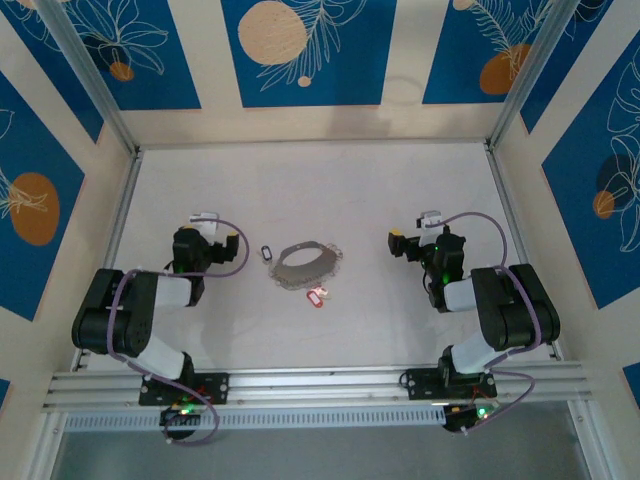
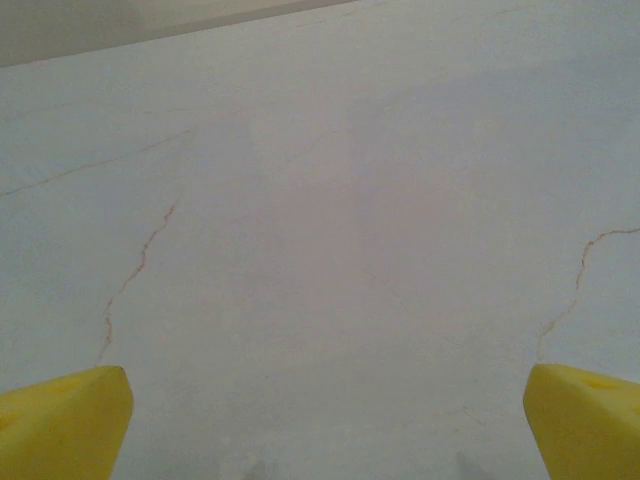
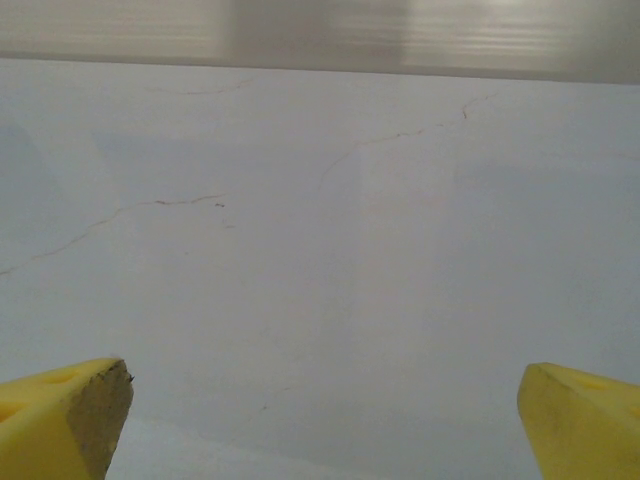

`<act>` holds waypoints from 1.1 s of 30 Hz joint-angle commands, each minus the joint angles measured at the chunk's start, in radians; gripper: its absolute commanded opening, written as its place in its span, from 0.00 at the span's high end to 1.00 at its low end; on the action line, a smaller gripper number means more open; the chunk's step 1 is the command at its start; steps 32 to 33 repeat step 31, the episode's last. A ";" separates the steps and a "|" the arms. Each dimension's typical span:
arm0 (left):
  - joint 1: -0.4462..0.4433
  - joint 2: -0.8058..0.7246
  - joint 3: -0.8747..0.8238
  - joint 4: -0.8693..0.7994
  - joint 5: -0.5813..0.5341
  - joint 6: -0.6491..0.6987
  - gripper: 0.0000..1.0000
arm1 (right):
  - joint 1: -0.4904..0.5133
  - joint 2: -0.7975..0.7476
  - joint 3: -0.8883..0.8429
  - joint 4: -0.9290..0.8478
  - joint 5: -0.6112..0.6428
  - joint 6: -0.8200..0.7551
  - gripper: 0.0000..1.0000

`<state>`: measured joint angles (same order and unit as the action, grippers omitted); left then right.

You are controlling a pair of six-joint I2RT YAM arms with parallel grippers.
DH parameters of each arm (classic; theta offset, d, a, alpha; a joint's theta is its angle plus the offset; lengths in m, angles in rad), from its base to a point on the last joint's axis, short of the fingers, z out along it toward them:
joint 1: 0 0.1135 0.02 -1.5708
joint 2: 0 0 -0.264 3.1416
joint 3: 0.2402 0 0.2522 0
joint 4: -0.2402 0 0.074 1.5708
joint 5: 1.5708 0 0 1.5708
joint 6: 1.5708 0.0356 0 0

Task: Put the keys on the keyring

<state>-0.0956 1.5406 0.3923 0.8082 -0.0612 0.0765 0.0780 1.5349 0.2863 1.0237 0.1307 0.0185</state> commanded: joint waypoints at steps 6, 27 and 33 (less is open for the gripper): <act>0.011 -0.004 0.003 0.036 -0.010 -0.021 0.00 | -0.006 -0.015 0.017 -0.004 -0.006 0.001 0.01; 0.011 -0.004 0.003 0.036 -0.011 -0.022 0.00 | -0.026 -0.013 0.058 -0.078 -0.014 0.022 0.01; 0.011 -0.004 0.003 0.037 -0.011 -0.021 0.00 | -0.020 -0.013 0.050 -0.061 0.013 0.024 0.01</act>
